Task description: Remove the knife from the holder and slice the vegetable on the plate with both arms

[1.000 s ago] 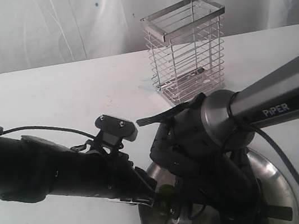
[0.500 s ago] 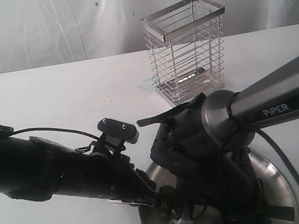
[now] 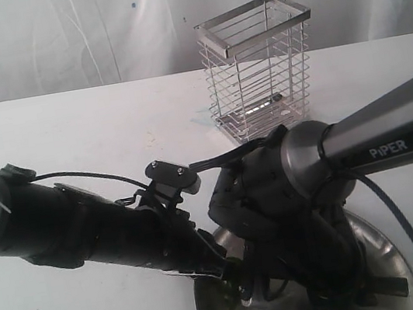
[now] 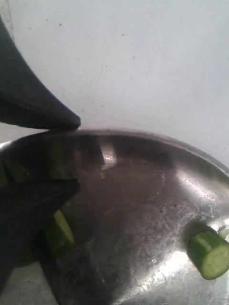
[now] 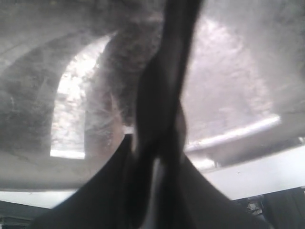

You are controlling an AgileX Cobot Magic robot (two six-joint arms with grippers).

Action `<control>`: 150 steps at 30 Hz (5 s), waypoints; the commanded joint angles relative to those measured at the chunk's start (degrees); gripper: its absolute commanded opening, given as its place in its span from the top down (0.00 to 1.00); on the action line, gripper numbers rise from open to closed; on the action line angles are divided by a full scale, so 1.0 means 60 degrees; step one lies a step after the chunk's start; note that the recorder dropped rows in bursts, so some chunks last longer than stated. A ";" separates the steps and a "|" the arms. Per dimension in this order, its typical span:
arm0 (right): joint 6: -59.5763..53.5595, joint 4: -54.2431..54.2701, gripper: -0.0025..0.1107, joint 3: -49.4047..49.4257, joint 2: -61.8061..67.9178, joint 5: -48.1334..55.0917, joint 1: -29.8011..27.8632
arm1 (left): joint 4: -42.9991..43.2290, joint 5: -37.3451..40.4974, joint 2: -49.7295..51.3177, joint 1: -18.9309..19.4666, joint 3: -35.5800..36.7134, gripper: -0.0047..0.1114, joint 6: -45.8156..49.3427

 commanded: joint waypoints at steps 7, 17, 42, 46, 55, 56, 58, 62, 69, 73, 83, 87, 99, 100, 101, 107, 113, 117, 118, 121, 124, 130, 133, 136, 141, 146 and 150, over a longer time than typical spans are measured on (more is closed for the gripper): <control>-0.0092 -0.0138 0.98 0.0501 -0.0218 -0.0113 0.0030 | 0.0004 -0.0004 -0.0550 -0.0041 0.0097 0.61 -0.0070; -0.0013 -0.0247 0.98 0.0611 -0.0218 -0.0113 0.0030 | 0.0084 0.0020 -0.0947 -0.0041 0.0209 0.61 -0.0070; -0.0014 -0.0412 0.98 0.0611 -0.0218 -0.0113 0.0030 | 0.0149 0.0737 -0.0160 -0.0041 0.0783 0.61 0.0019; 0.0027 -0.0409 0.98 0.0611 -0.0218 -0.0113 0.0030 | 0.0149 0.0569 -0.0465 -0.0041 0.0762 0.61 0.0019; 0.0025 -0.0707 0.98 0.0660 -0.0906 -0.0113 0.0030 | 0.0524 -0.0030 -0.1869 -0.0041 0.0762 0.60 -0.0020; 0.0025 -0.0736 0.98 0.0747 -0.0990 -0.0113 0.0030 | 0.0484 -0.0016 -0.1869 -0.0041 0.0762 0.58 -0.0049; 0.0025 -0.0808 0.98 0.0987 -0.1083 -0.0113 0.0030 | 0.0462 -0.0016 -0.1869 -0.0041 0.0762 0.55 -0.0066; 0.0025 -0.0874 0.98 0.1478 -0.1109 -0.0113 0.0030 | 0.0336 0.0137 -0.1869 -0.0041 0.0762 0.51 -0.0087; 0.0025 -0.0939 0.98 0.1570 -0.1109 -0.0113 0.0030 | 0.0244 0.0776 -0.1869 -0.0041 0.0783 0.51 -0.0306; 0.0049 -0.1046 0.98 0.1570 -0.1109 -0.0113 0.0030 | 0.0244 0.0873 -0.1869 -0.0041 0.0795 0.51 -0.0306; 0.0233 -0.1375 0.98 0.1570 -0.0829 -0.0113 0.0030 | 0.0244 0.1472 -0.1869 -0.0041 0.0820 0.51 -0.0306; 0.0233 -0.1500 0.98 0.1577 -0.0790 -0.0113 0.0030 | 0.0244 0.1539 -0.1869 -0.0041 0.0820 0.51 -0.0306; 0.0395 -0.1754 0.98 0.1593 -0.0790 -0.0113 0.0030 | 0.0318 0.1736 -0.1547 -0.0041 0.0977 0.51 -0.0303; 0.0395 -0.1754 0.98 0.1593 -0.0790 -0.0113 0.0030 | 0.0296 0.1736 -0.1445 -0.0041 0.0993 0.51 -0.0303; 0.0395 -0.1754 0.98 0.1593 -0.0790 -0.0113 0.0030 | 0.0263 0.1736 -0.1345 -0.0041 0.0993 0.51 -0.0303; 0.0395 -0.1754 0.98 0.1593 -0.0790 -0.0113 0.0030 | -0.0110 0.1774 -0.0978 -0.0041 0.0993 0.51 -0.0265; 0.0395 -0.1770 0.98 0.1593 -0.0790 -0.0113 0.0030 | -0.0191 0.1995 -0.0628 -0.0107 0.0792 0.51 -0.0265; 0.0395 -0.1770 0.98 0.1593 -0.0790 -0.0113 0.0030 | -0.0193 0.1986 -0.0341 -0.0454 0.0386 0.51 -0.0265; 0.0395 -0.1770 0.98 0.1593 -0.0790 -0.0113 0.0030 | -0.0193 0.1788 -0.0258 -0.0551 0.0331 0.51 -0.0265; 0.0395 -0.1770 0.98 0.1593 -0.0790 -0.0113 0.0030 | -0.0193 0.1290 -0.0070 -0.0706 0.0309 0.51 -0.0265; 0.0395 -0.1770 0.98 0.1593 -0.0790 -0.0113 0.0030 | -0.0193 0.1138 0.0044 -0.0706 0.0309 0.51 -0.0265; 0.0412 -0.1757 0.98 0.1593 -0.0790 -0.0113 0.0030 | -0.0365 0.0675 0.0171 -0.0706 0.0309 0.52 -0.0313; 0.0412 -0.1757 0.98 0.1593 -0.0790 -0.0113 0.0030 | -0.0365 0.0515 0.0171 -0.0706 0.0309 0.61 -0.0328; 0.0412 -0.1757 0.98 0.1593 -0.0790 -0.0113 0.0030 | -0.0365 0.0386 0.0171 -0.0706 0.0309 0.75 -0.0328; 0.0412 -0.1757 0.98 0.1593 -0.0790 -0.0113 0.0030 | -0.0365 0.0283 0.0171 -0.0706 0.0309 0.89 -0.0328; 0.0410 -0.1720 0.98 0.1593 -0.0790 -0.0113 0.0030 | -0.0365 -0.0014 0.0009 -0.0706 0.0328 0.93 -0.0328; 0.0410 -0.1720 0.98 0.1593 -0.0790 -0.0113 0.0030 | -0.0365 -0.0327 -0.0414 -0.0686 0.0328 0.93 -0.0304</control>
